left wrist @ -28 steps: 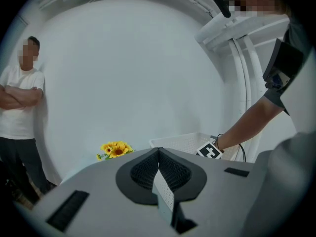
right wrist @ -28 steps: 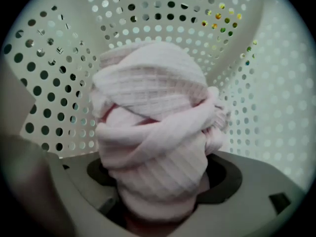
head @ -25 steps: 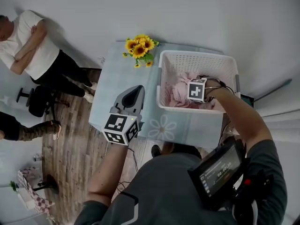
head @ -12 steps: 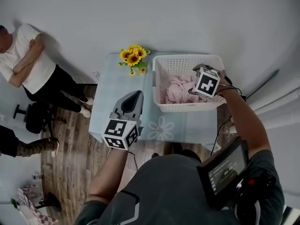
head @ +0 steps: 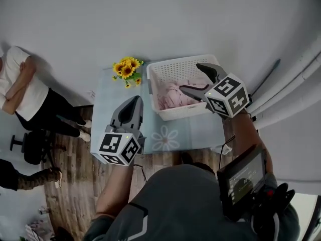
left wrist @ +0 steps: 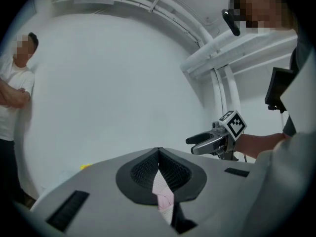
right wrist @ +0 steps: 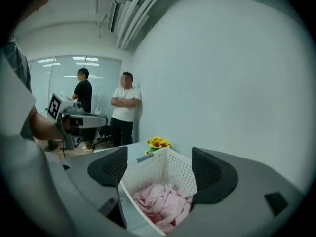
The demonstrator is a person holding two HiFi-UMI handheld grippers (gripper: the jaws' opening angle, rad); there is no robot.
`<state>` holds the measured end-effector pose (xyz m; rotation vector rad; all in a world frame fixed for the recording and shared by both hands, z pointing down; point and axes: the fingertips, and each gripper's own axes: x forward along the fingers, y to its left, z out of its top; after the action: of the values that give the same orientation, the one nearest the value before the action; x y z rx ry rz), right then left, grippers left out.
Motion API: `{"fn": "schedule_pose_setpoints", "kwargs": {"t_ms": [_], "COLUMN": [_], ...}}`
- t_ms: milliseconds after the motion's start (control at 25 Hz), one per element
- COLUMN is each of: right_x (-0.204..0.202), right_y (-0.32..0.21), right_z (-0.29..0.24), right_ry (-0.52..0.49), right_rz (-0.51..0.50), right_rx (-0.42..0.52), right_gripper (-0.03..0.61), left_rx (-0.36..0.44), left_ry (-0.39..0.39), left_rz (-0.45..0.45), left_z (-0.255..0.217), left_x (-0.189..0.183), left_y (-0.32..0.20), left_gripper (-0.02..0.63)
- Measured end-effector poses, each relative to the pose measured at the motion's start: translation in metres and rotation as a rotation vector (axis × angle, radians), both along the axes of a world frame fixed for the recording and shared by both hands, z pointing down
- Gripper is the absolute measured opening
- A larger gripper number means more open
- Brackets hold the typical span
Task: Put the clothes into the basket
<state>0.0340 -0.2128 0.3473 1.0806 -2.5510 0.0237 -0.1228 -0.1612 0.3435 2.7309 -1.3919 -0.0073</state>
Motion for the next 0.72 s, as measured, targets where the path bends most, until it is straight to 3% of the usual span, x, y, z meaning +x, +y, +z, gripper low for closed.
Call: {"fn": "schedule_pose_setpoints", "kwargs": {"t_ms": [120, 360, 480, 640, 720], "right_x": [0.015, 0.027, 0.028, 0.033, 0.032], "right_y": [0.019, 0.047, 0.053, 0.056, 0.059], "right_z": [-0.023, -0.044, -0.046, -0.040, -0.039], "right_ry": [-0.108, -0.198, -0.197, -0.170, -0.204], "right_rz": [0.082, 0.170, 0.209, 0.290, 0.297], "right_rx": [0.046, 0.113, 0.129, 0.153, 0.140], "right_gripper": [0.414, 0.375, 0.301, 0.090, 0.059], "left_rx": [-0.006, -0.003, 0.002, -0.001, -0.009], "left_ry": [-0.019, -0.011, 0.003, 0.001, -0.006], "left_rz": [-0.047, -0.049, -0.056, -0.088, -0.102], "left_z": [-0.006, -0.009, -0.010, -0.011, -0.011], "left_x": [-0.002, 0.000, -0.002, -0.008, -0.010], "left_y": [0.007, 0.008, 0.008, 0.008, 0.009], "left_gripper": [0.009, 0.009, 0.009, 0.009, 0.009]}}
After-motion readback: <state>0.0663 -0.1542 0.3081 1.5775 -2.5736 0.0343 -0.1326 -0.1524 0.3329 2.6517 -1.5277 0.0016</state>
